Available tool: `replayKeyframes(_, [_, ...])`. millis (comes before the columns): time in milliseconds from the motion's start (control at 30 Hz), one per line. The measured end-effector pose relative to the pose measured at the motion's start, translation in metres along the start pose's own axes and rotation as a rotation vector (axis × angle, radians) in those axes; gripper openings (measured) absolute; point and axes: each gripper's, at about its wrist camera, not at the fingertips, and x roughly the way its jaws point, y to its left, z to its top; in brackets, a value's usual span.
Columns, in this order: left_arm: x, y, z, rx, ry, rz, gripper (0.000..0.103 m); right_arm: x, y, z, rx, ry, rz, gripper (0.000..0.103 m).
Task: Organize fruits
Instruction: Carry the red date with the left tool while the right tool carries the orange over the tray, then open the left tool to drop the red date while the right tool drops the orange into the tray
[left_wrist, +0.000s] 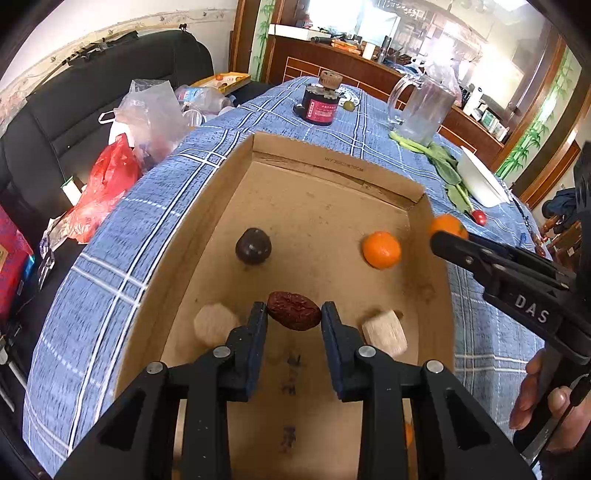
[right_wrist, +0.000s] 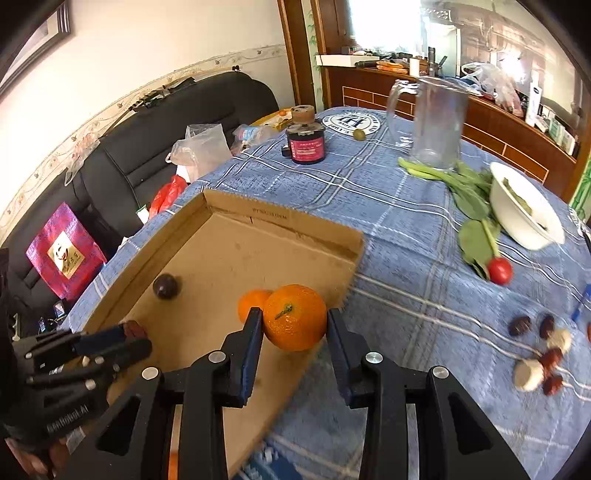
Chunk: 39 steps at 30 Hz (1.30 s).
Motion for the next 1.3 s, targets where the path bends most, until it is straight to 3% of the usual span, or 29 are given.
replayKeyframes(300, [0.03,0.008,0.017,-0.028,0.052,0.027,0.029,0.042,-0.002,0.026,-0.015,0.026,0.035,0.038])
replayKeyframes(633, [0.037,0.002,0.023,-0.001,0.056,0.063,0.029,0.071,-0.005,0.037,-0.046,0.067,0.022,0.038])
replayKeyframes(1133, [0.026,0.001,0.011,0.007,0.062,0.1,0.035,0.051,0.001,0.026,-0.065,0.058,-0.033,0.042])
replayKeyframes(1300, [0.013,-0.002,0.003,0.02,0.04,0.128,0.047,0.027,0.004,0.019,-0.063,0.035,-0.03,0.044])
